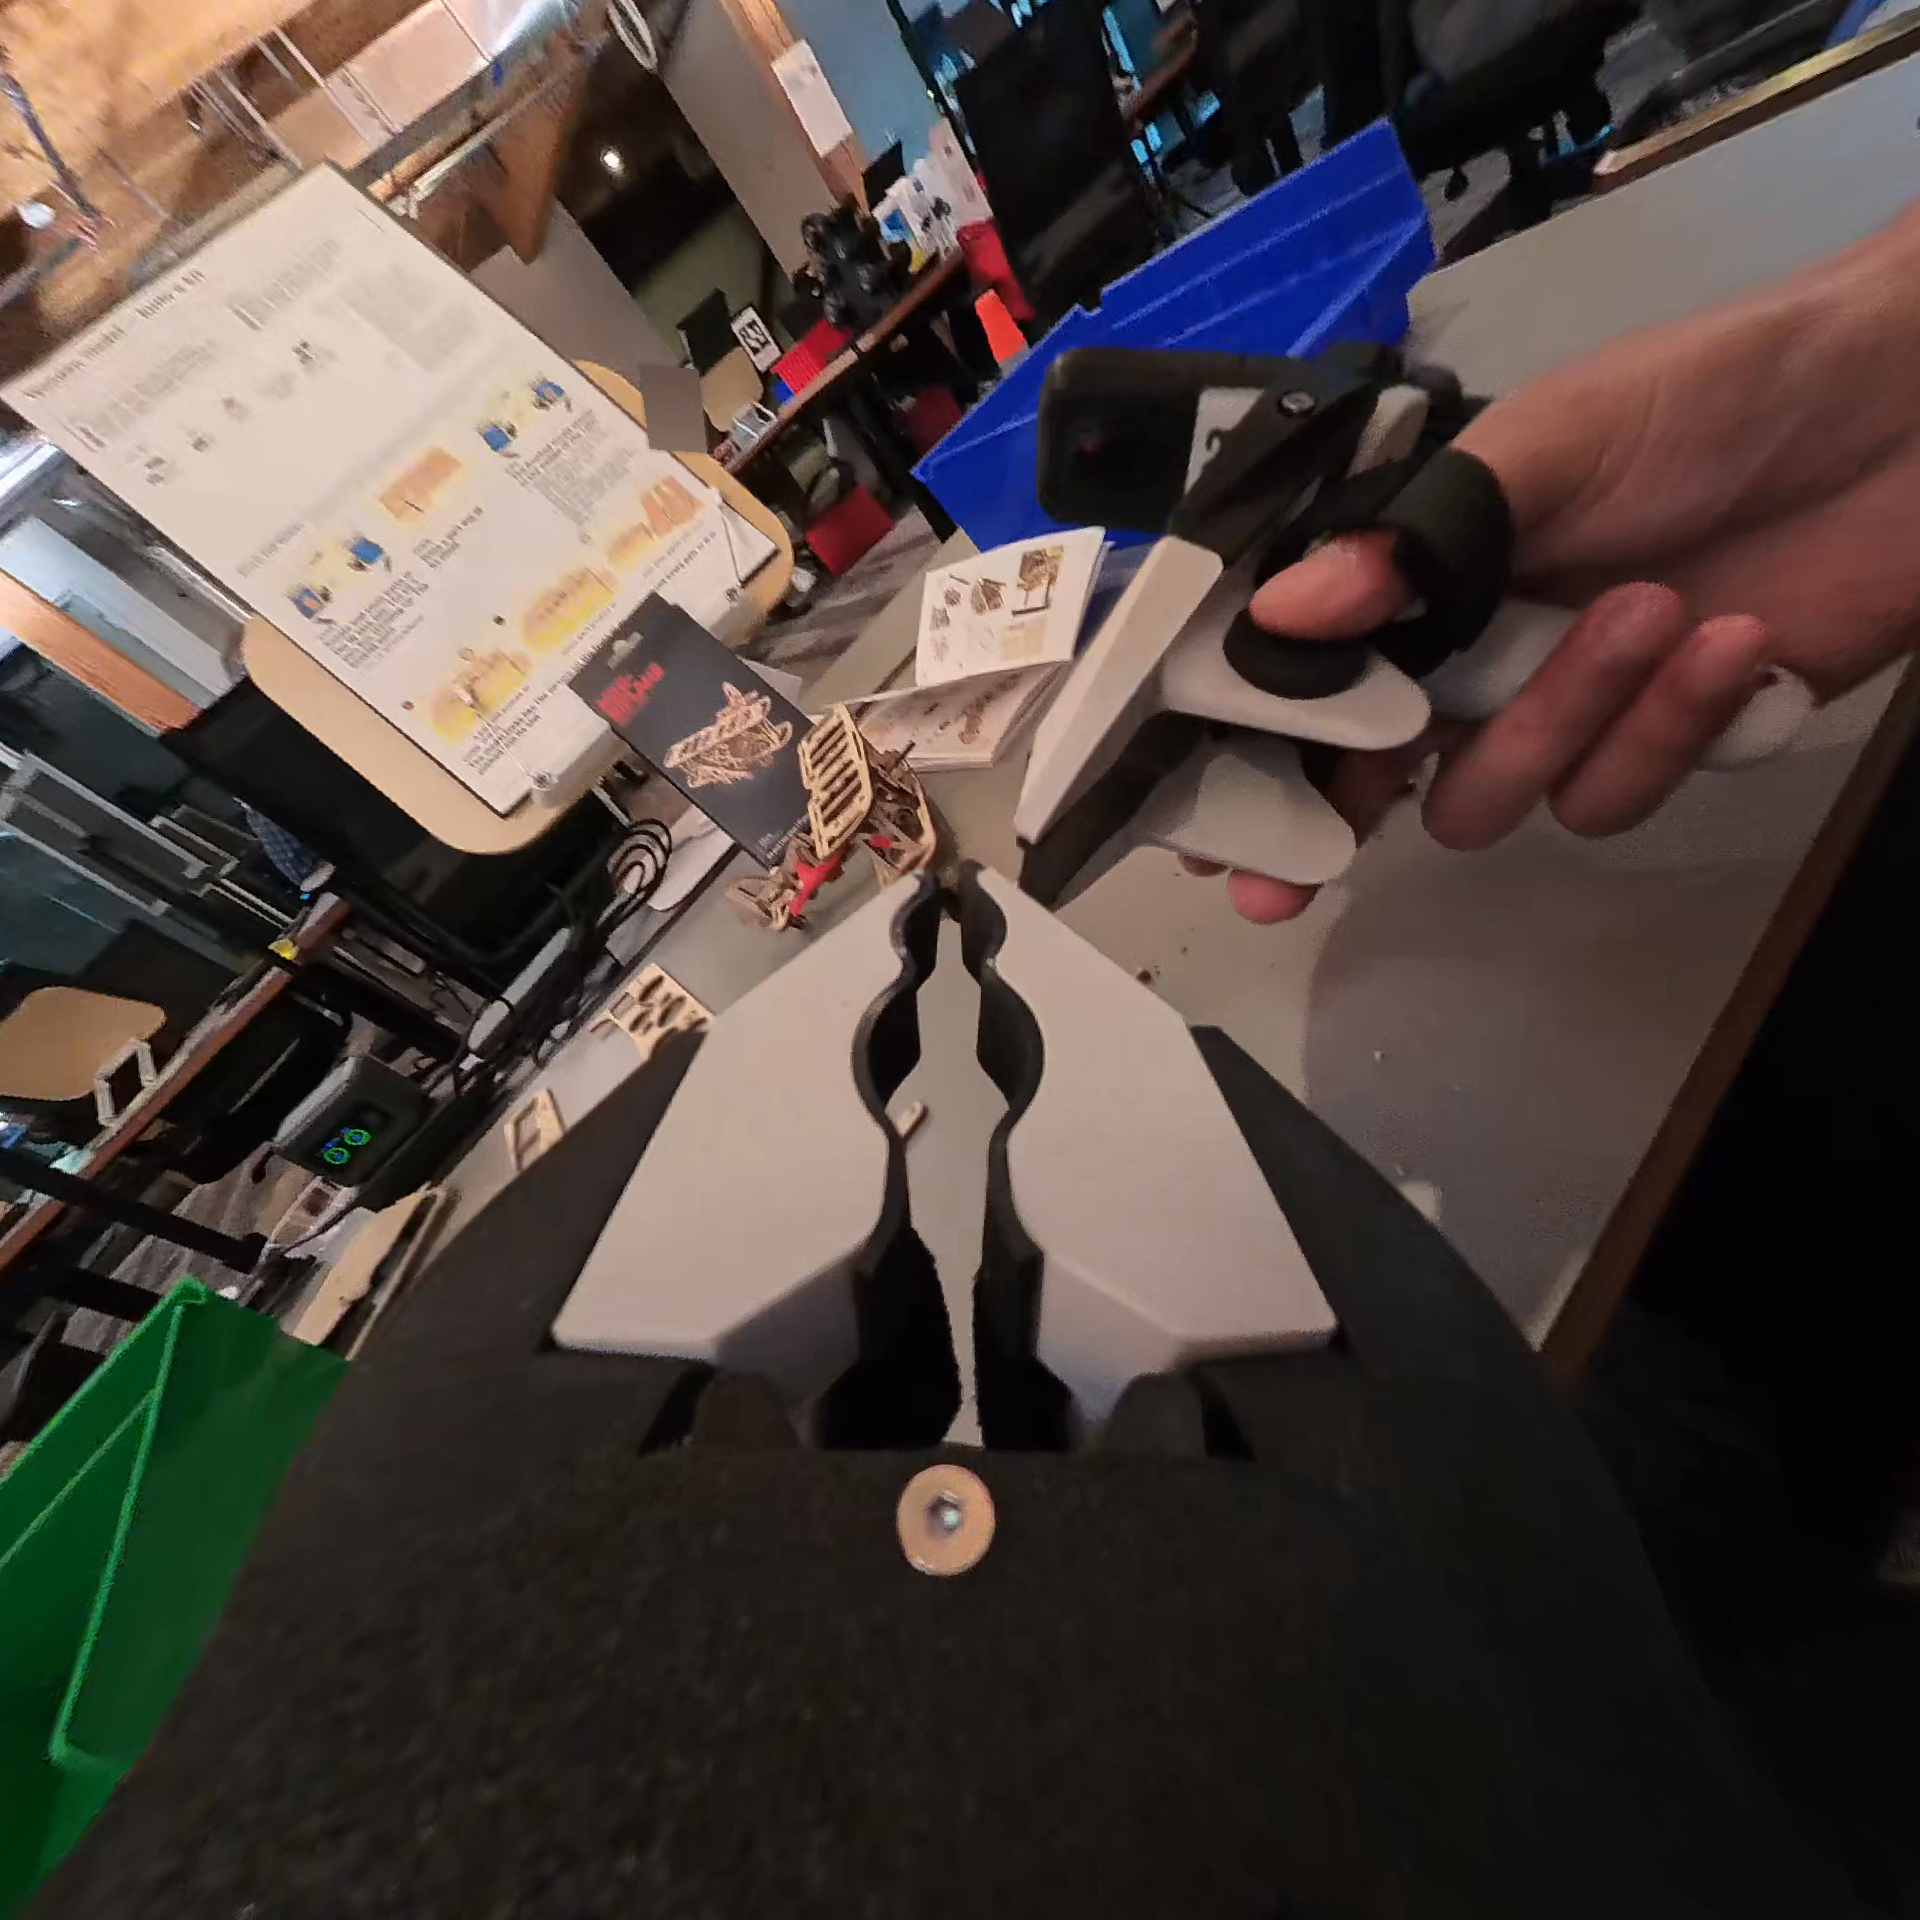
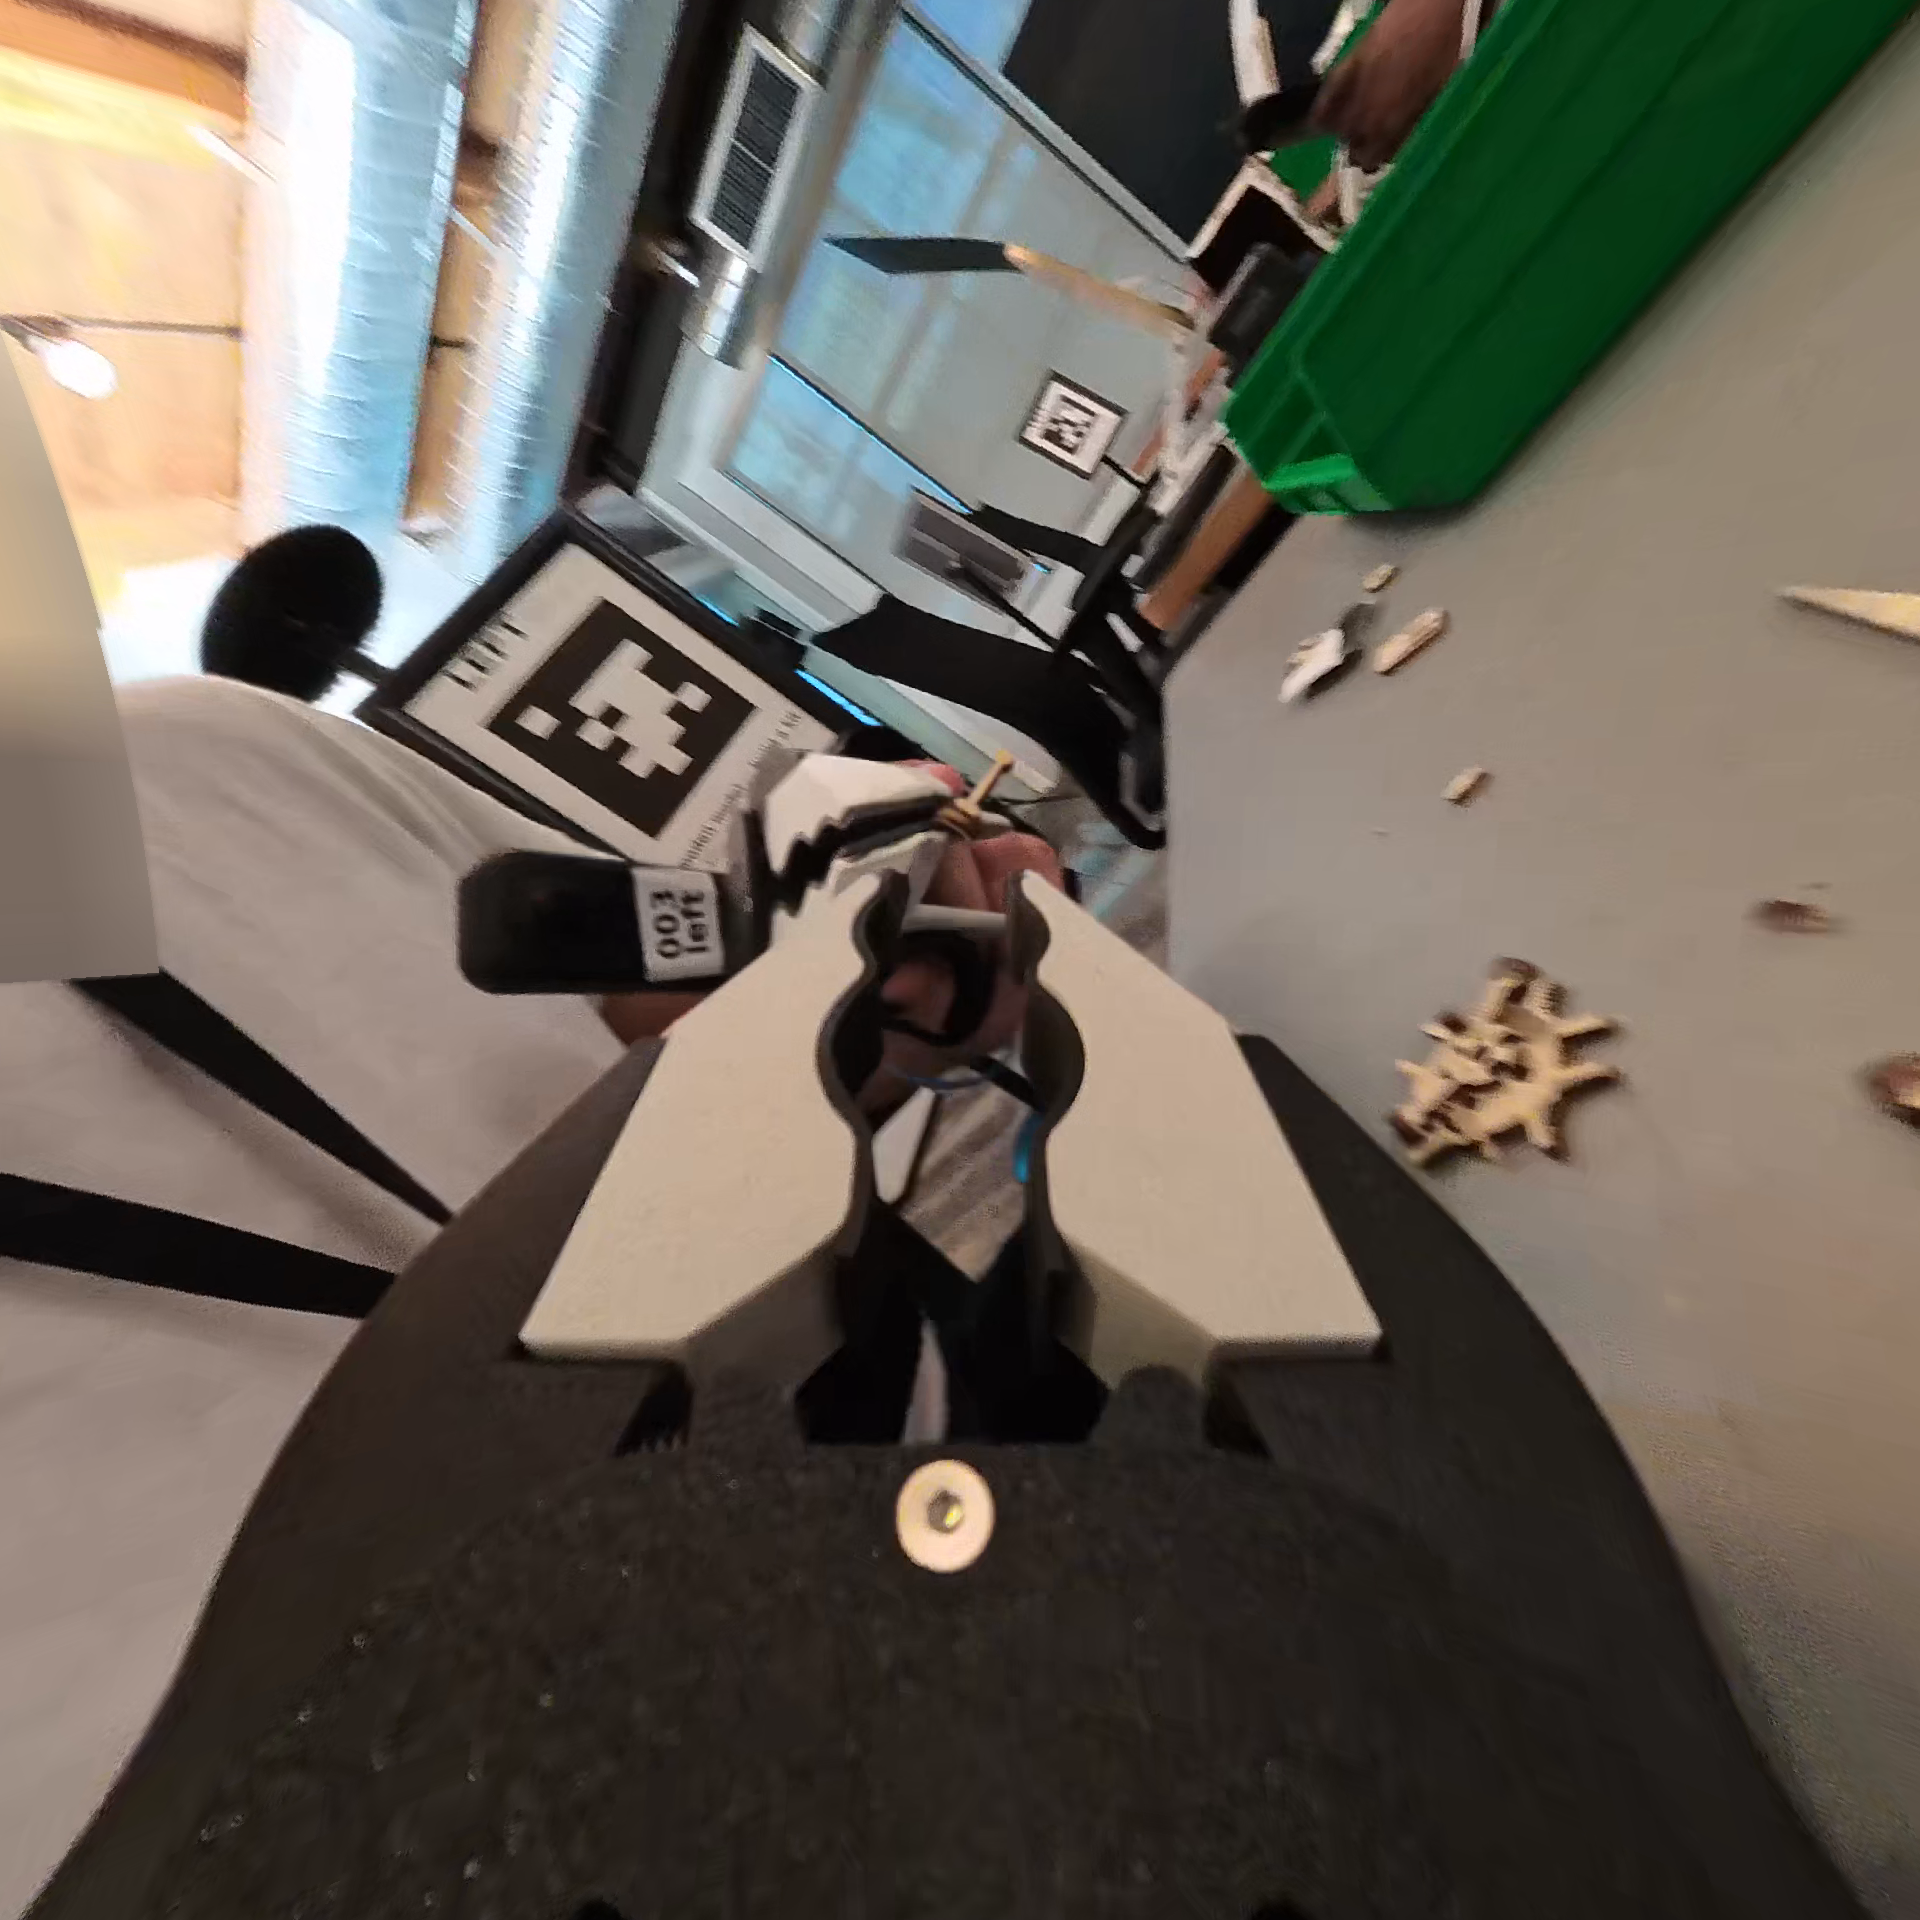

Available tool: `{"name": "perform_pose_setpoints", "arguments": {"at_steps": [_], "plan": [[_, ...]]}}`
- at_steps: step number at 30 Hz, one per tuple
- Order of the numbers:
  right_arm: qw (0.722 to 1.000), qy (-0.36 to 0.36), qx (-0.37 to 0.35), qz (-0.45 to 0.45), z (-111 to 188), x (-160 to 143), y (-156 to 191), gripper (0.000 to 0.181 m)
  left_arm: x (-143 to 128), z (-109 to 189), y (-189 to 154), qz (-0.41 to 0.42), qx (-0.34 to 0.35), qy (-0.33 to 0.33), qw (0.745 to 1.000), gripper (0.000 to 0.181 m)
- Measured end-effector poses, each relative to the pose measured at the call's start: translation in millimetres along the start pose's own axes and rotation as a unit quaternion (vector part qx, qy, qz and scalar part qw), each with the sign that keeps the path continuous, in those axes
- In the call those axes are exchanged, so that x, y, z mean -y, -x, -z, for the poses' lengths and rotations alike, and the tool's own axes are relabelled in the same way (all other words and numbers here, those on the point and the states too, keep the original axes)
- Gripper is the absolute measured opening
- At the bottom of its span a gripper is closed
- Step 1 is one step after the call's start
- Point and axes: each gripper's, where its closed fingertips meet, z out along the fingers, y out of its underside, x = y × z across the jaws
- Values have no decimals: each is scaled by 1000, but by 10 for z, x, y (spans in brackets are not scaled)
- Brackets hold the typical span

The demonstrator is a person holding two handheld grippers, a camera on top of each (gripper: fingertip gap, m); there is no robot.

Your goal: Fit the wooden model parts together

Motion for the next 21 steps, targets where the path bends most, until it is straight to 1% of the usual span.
{"name": "perform_pose_setpoints", "arguments": {"at_steps": [4,9,14,18,21], "plan": [[999,-17,31,-27,-64,26,124,19,88,29,33,-17,18,-14,1000,0],[990,-53,91,-96,-24,103,175,18,184,62,-24,-42,14,-34,998,0],[979,-38,144,-140,-32,34,254,16,260,86,-54,-72,22,-53,996,1],[975,-33,160,-150,-41,30,313,17,273,86,-86,-104,28,-55,993,0],[973,-34,165,-157,-45,32,325,12,305,87,-115,-115,28,-60,991,0]]}}
